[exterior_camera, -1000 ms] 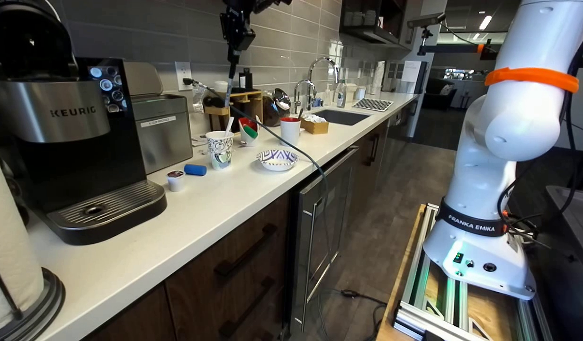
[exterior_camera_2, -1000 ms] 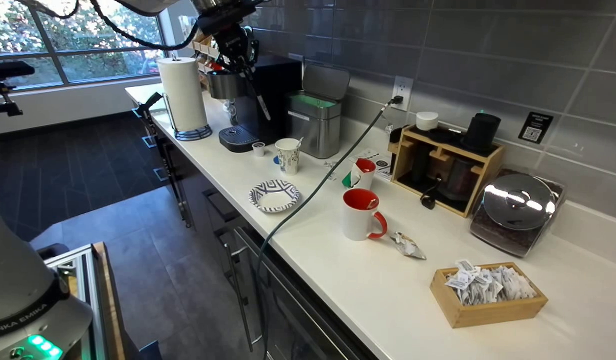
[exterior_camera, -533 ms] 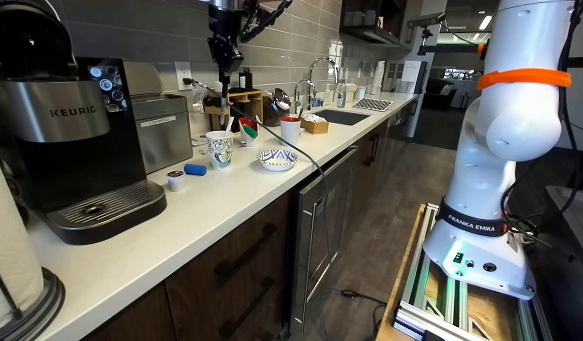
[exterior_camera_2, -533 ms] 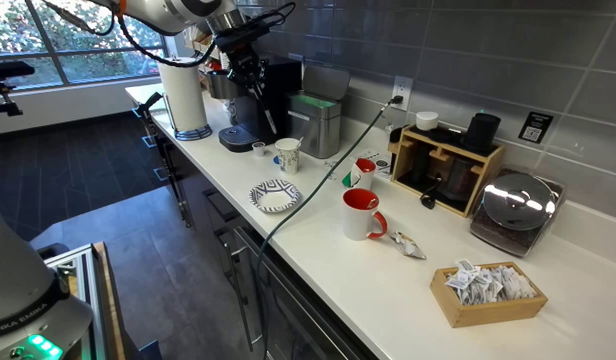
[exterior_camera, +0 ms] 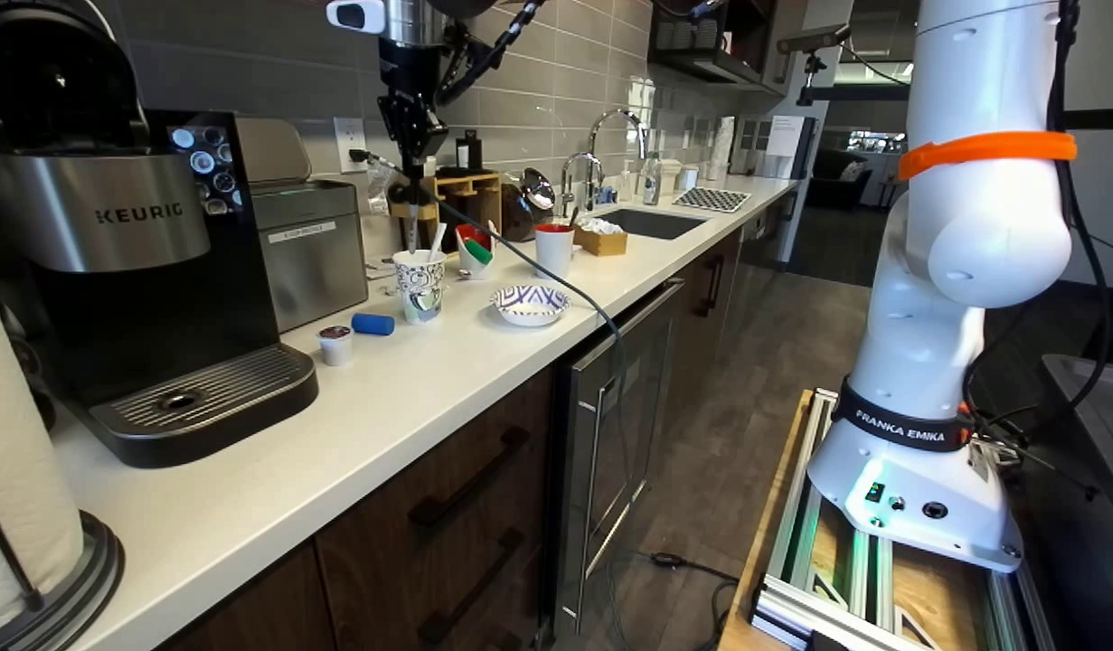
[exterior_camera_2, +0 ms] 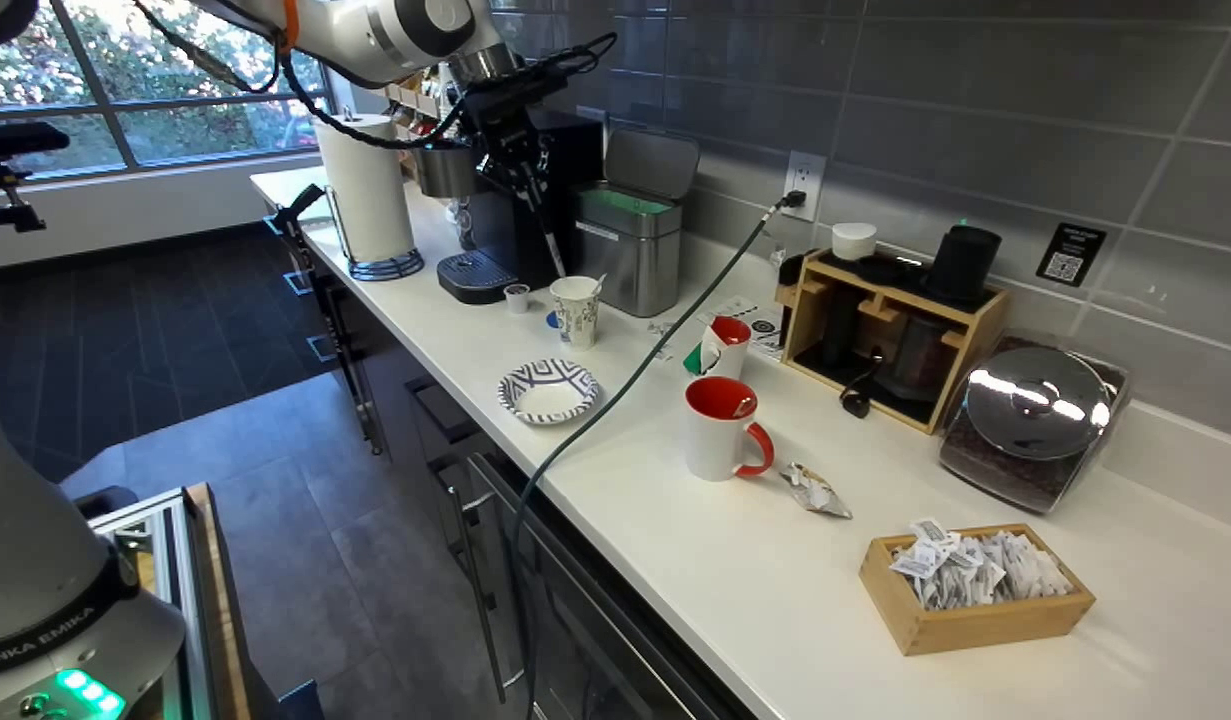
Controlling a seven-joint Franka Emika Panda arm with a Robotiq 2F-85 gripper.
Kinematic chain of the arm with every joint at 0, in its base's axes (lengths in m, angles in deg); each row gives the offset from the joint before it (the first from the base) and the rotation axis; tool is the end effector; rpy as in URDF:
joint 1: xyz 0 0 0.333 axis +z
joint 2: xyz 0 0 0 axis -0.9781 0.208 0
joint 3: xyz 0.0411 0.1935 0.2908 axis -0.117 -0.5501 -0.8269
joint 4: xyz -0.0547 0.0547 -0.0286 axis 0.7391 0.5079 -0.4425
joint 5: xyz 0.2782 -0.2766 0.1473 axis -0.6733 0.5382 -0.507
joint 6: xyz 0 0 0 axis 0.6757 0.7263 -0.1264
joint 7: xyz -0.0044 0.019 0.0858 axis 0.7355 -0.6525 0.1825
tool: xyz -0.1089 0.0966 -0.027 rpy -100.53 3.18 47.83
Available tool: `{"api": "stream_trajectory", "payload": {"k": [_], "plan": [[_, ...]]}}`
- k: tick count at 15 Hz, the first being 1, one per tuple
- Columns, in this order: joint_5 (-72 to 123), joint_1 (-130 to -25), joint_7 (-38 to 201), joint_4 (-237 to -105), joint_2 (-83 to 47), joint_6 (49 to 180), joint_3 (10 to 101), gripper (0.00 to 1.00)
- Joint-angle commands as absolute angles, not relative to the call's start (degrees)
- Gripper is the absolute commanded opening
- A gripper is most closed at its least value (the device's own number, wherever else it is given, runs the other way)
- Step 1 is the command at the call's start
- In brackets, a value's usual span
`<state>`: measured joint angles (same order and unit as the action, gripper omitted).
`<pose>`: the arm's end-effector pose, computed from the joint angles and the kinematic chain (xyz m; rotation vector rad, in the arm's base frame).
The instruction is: Pick up the marker from the cup and put it in the other cup
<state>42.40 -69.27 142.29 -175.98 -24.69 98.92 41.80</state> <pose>0.6497 0.1832 0.5028 2.0952 1.8483 0.1467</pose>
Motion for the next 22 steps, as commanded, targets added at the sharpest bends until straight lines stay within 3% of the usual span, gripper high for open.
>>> {"api": "stream_trajectory", "payload": {"k": [1,10,11,12,14,20,22], "plan": [[42.56,-69.25,145.84,-171.3,-20.89,94.51,42.19,0.03],[41.97,-69.44,149.25,-165.58,-16.25,91.39,42.93,0.03],[41.99,-69.43,149.41,-165.23,-15.95,91.27,42.99,0.36],[42.09,-69.39,149.49,-164.82,-15.64,90.99,43.06,0.36],[42.1,-69.34,149.62,-163.8,-15.07,90.0,43.09,0.5],[41.88,-69.77,149.7,-162.42,-15.51,86.8,43.61,0.96],[41.31,-70.48,149.91,-162.33,-16.2,85.36,44.01,1.0]]}}
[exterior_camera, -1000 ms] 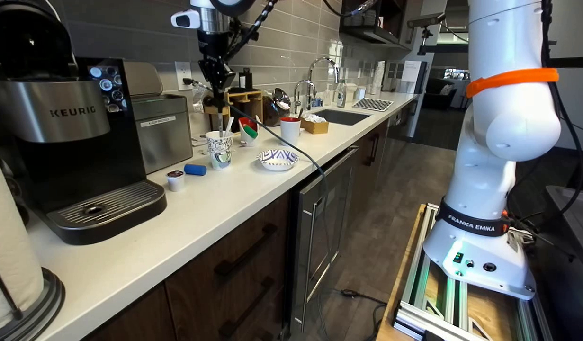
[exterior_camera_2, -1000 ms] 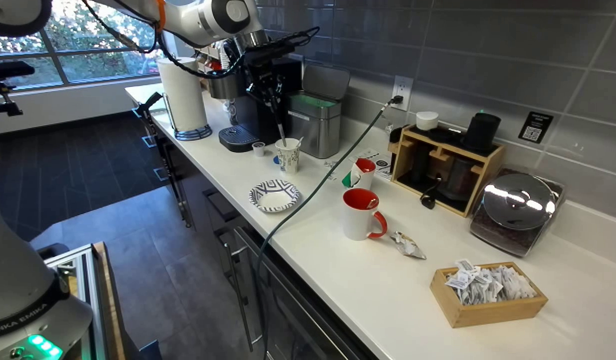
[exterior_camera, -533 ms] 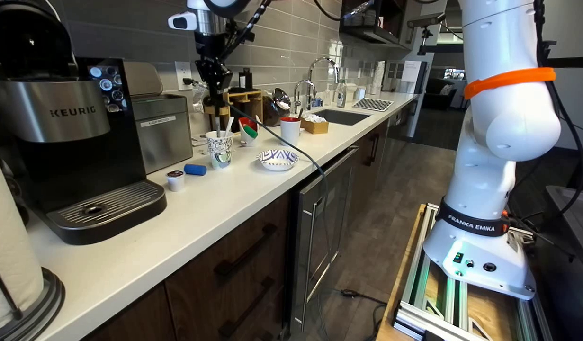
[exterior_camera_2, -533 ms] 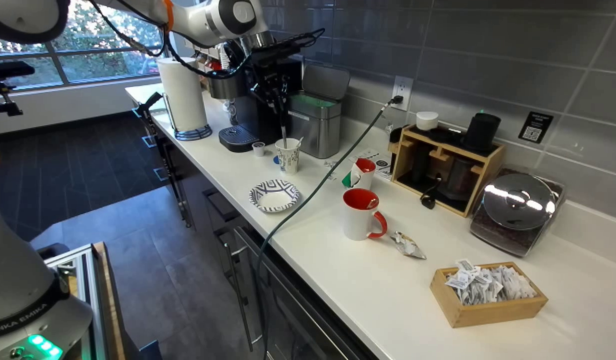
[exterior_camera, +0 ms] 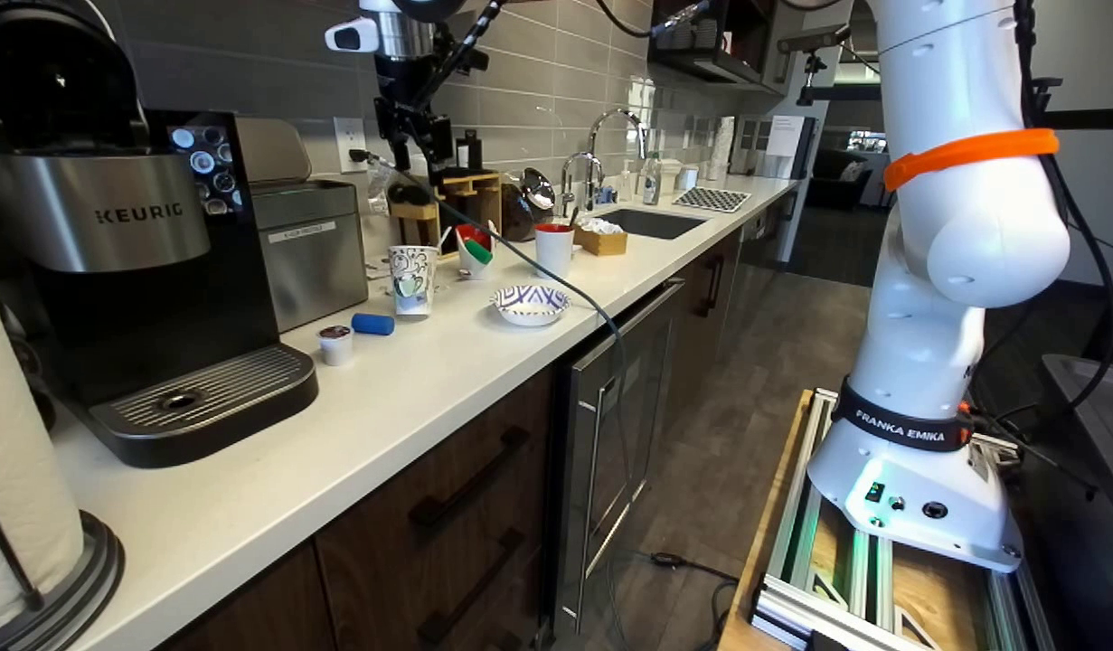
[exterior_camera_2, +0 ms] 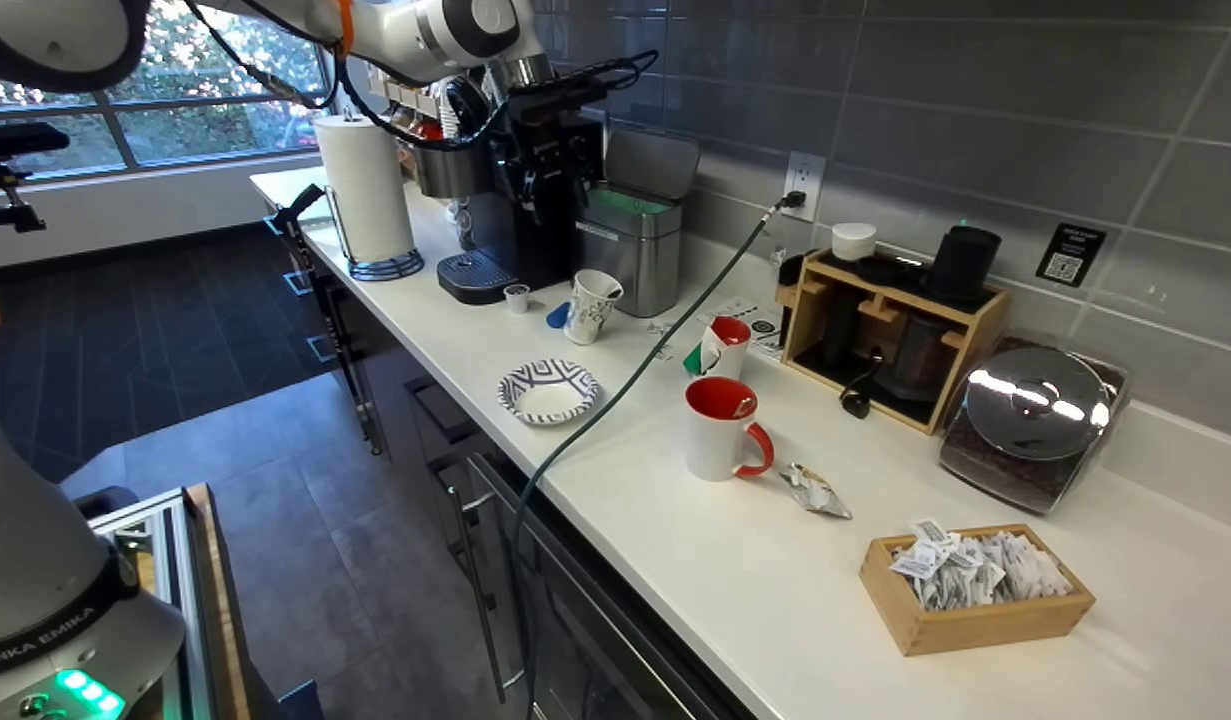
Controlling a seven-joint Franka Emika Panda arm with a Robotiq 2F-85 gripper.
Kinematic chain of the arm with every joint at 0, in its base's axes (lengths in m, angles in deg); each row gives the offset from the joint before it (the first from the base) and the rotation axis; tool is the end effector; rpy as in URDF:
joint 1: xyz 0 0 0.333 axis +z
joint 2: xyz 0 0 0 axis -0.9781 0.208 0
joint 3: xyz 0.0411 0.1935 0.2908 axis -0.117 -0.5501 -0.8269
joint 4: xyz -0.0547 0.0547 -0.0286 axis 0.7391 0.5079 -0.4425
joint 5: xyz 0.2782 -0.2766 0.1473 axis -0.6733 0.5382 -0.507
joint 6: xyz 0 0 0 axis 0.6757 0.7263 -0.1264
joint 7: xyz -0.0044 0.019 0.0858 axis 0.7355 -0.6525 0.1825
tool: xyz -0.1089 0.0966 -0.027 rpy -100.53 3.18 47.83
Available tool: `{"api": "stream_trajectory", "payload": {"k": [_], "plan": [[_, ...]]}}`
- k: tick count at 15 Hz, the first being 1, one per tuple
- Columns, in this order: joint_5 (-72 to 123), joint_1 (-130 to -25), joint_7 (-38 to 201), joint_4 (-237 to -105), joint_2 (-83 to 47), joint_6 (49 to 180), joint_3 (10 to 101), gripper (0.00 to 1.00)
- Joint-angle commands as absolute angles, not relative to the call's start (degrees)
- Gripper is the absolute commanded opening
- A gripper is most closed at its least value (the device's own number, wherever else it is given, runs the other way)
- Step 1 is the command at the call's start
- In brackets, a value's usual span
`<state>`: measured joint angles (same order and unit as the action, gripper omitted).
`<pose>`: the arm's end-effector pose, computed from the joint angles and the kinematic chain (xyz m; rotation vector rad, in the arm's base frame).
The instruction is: Pick up the marker from the cup and put it in the other cup
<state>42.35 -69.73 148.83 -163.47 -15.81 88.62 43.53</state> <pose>0.6947 0.1546 0.4922 2.1002 1.9107 -0.0382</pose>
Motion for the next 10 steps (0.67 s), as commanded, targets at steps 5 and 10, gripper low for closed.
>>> {"api": "stream_trajectory", "payload": {"k": [5,10], "plan": [[41.34,-72.71,149.71,-162.56,-19.06,79.42,45.97,1.0],[39.75,-76.18,150.69,-160.62,-19.05,71.41,48.65,1.0]]}}
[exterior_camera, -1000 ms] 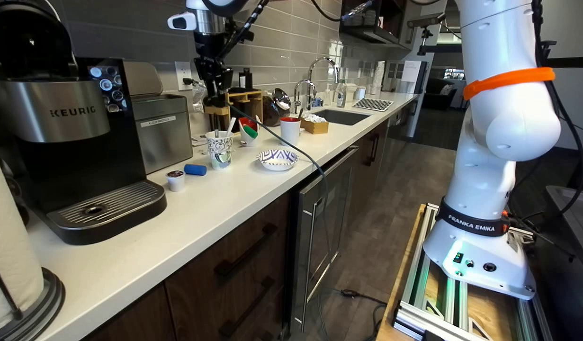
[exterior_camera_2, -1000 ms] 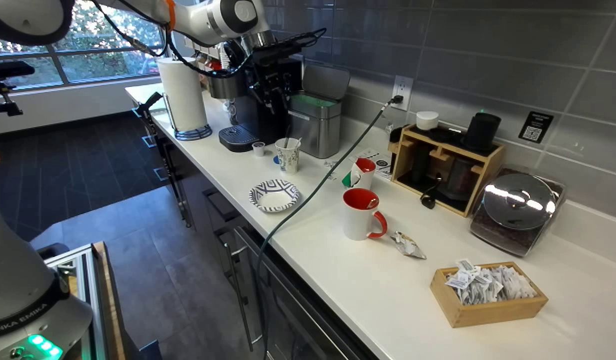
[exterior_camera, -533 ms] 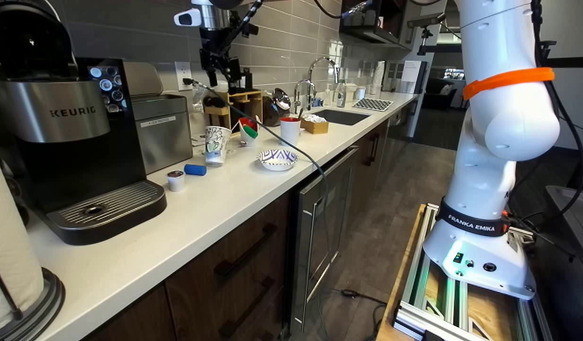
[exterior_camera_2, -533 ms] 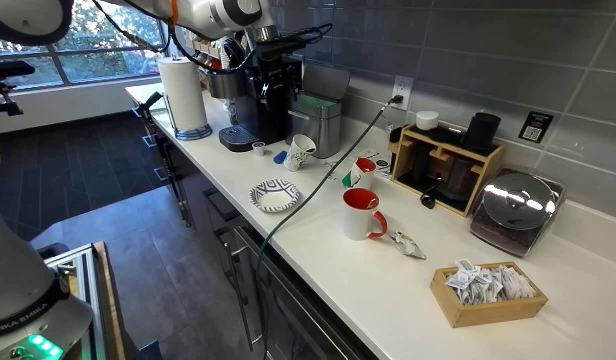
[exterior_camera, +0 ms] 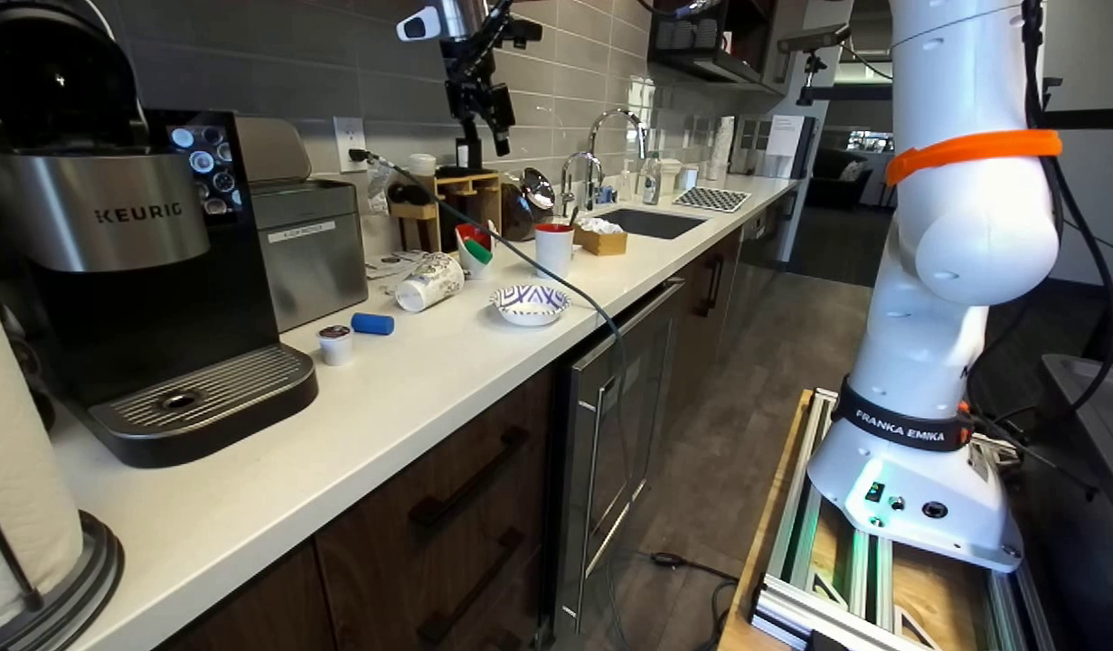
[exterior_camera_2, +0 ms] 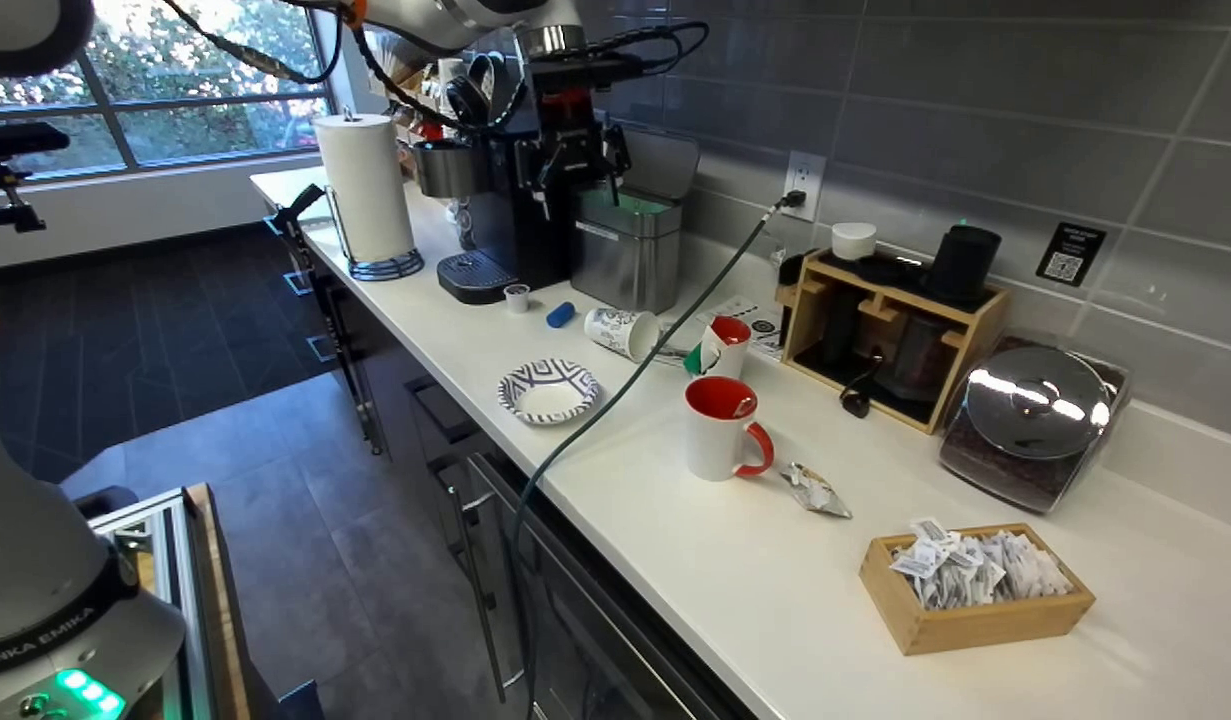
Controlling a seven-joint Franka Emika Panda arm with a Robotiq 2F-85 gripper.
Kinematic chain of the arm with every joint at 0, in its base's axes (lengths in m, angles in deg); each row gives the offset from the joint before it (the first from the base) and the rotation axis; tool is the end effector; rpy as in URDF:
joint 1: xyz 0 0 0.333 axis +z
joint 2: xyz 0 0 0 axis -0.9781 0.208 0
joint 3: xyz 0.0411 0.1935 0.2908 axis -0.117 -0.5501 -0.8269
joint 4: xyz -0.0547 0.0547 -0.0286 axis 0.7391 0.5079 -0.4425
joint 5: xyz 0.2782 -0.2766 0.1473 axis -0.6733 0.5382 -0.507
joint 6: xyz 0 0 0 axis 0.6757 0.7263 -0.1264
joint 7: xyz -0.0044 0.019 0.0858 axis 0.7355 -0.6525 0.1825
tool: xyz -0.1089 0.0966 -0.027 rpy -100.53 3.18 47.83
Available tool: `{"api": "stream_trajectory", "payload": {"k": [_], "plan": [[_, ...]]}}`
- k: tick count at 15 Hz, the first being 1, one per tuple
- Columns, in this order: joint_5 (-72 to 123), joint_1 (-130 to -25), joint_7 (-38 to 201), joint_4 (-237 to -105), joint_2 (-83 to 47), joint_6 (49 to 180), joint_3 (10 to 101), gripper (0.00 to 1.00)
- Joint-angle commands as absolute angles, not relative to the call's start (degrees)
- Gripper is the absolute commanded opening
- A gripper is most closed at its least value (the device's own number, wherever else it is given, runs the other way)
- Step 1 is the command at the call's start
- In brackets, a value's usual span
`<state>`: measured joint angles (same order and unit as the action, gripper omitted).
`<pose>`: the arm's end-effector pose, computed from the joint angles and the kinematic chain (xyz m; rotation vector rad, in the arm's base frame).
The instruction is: Pick up the marker from the cup and put it in the other cup
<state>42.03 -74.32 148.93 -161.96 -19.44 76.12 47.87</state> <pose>0.6721 0.0392 0.5299 2.2988 1.7062 -0.2618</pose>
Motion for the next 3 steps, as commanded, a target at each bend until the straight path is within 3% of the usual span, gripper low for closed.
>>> {"api": "stream_trajectory", "payload": {"k": [1,3], "plan": [[37.41,-77.27,153.68,-160.86,-19.47,70.61,48.46,1.0],[40.22,-76.53,151.1,-161.14,-19.39,72.71,48.63,1.0]]}}
